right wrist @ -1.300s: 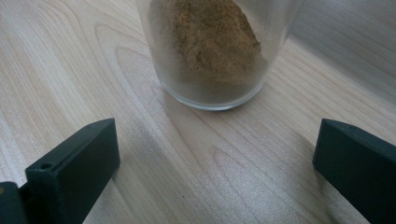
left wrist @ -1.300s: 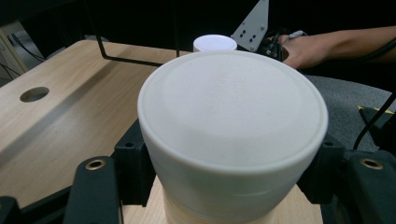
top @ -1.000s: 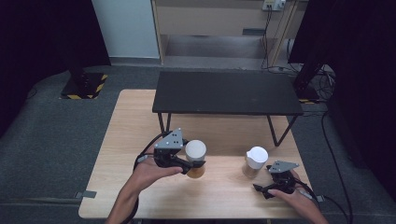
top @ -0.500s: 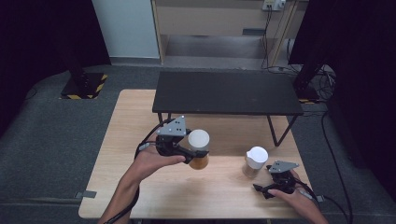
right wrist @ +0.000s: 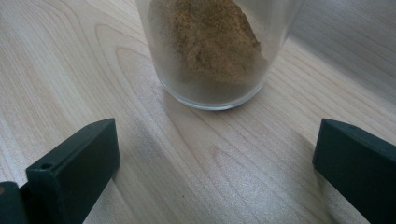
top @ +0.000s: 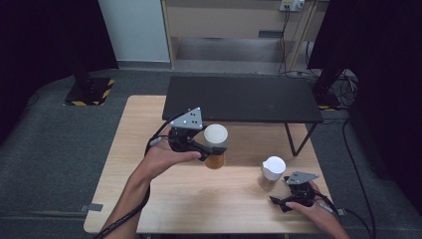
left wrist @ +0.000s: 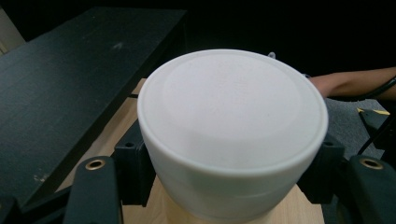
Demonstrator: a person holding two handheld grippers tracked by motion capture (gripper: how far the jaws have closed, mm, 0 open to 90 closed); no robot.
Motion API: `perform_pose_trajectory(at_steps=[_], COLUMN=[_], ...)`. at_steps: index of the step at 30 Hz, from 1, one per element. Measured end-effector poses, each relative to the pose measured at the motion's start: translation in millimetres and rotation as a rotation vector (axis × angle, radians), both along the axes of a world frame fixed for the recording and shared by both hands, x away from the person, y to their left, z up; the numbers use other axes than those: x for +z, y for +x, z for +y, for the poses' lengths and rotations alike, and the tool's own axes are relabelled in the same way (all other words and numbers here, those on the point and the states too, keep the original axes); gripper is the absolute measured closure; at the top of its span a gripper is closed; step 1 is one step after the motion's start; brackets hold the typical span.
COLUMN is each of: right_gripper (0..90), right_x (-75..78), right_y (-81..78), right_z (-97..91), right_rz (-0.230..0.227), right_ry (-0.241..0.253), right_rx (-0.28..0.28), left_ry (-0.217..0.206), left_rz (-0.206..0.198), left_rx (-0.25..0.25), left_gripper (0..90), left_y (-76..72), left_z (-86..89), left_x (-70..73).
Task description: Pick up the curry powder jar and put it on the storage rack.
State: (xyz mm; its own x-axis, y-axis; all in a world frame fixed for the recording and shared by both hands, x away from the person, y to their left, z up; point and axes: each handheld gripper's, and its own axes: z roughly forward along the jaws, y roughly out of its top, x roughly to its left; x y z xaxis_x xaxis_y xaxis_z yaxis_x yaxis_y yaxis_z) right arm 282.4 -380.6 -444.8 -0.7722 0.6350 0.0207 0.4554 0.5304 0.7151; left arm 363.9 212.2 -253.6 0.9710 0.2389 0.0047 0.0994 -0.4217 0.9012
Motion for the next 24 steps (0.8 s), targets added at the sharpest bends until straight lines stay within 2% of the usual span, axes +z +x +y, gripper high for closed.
perform_pose_trajectory(at_steps=[5,9,13,19,24], right_gripper=[1.3,1.3,1.4,1.5,1.5], right_x=[-0.1,0.0,-0.1,-0.1,-0.1], right_y=[0.1,0.1,0.0,-0.7,-0.9], right_z=[-0.1,-0.1,0.0,-0.5,-0.5], right_rz=[-0.001,0.0,-0.001,-0.001,0.0], right_ry=[0.0,0.0,0.0,0.0,0.001], right_rx=[0.001,0.001,0.001,0.0,0.0], left_ry=[0.005,0.012,0.001,0.017,-0.01], left_rz=[-0.001,-0.013,-0.023,-0.04,-0.041], left_rx=[0.007,0.008,0.014,0.018,0.022], left_gripper=[33.1,33.1,33.1,33.1,33.1], left_y=[8.6,14.1,18.3,24.2,30.7], left_z=[-0.7,-2.9,-4.4,-11.3,-12.2], left_x=[10.2,22.9,34.7,54.5,63.5])
